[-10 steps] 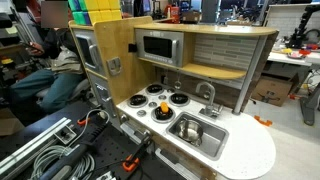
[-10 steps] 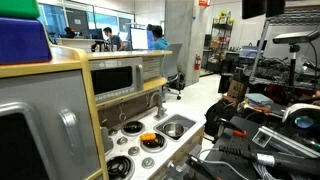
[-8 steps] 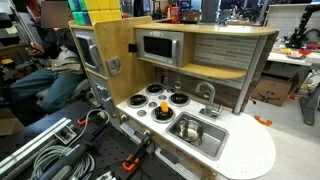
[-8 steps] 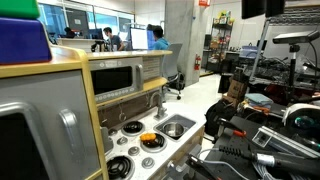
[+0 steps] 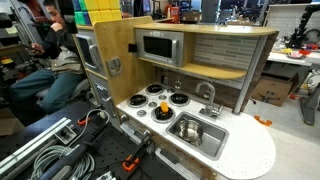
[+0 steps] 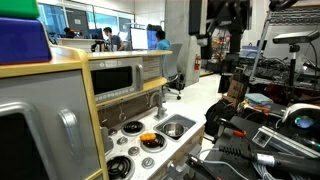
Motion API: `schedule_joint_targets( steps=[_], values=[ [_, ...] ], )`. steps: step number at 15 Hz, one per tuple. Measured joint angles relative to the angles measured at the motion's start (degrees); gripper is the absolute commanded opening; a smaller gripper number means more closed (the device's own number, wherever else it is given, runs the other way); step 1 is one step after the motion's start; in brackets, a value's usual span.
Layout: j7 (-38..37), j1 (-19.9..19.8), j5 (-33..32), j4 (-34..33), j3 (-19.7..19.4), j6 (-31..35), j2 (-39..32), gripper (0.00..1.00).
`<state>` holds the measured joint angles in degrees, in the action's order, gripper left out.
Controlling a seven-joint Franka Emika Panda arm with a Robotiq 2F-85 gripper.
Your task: Pick the orange object and put it in the pot in the sink
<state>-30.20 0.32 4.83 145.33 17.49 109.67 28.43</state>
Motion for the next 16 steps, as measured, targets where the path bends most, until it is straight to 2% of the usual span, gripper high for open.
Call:
schedule_joint_targets(
  steps=[5,8,10,12,16],
  values=[
    [-4.48,-4.01,-1.7,-2.2,-4.31,12.29,-11.56,1.0],
    [-5.98,-4.44,-2.14,-5.53,-6.34,12.41,-17.18,1.0],
    [-6.33,-4.42,-2.15,-6.43,-6.42,12.31,-18.32,1.0],
    [-2.3,-3.71,-4.9,-5.9,-7.11,11.21,-17.76,1.0],
    [10.96,-3.36,-8.97,-4.18,-10.43,8.1,-14.34,1.0]
  ],
)
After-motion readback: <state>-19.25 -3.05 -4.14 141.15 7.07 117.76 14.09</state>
